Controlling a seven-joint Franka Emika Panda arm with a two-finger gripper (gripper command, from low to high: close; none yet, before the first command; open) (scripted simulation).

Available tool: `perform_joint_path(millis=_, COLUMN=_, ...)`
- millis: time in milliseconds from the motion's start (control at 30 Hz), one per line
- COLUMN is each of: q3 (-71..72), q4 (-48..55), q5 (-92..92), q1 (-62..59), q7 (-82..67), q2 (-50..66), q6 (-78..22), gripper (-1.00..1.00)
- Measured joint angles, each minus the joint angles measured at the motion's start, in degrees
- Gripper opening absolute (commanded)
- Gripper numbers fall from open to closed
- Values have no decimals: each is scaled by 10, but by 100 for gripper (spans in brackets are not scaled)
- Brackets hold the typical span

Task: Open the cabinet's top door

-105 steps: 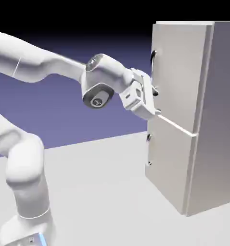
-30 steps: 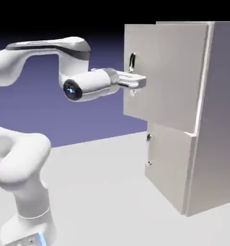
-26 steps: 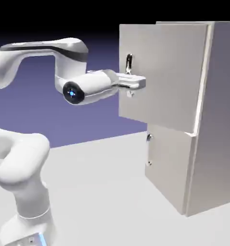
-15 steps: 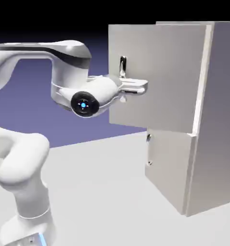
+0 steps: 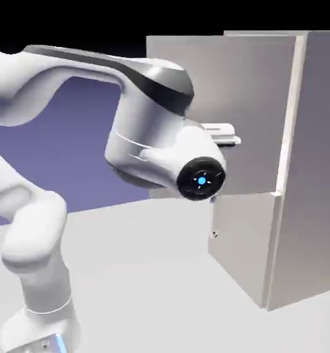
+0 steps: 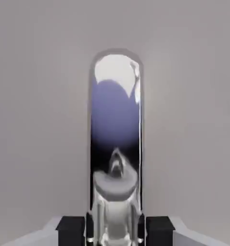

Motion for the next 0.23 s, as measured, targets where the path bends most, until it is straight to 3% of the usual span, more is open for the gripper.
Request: perform_joint_path(millis=233, q3=-86, q4=135, q5=-27, q1=50, q7=-60, q2=145, q6=-163, gripper=-100)
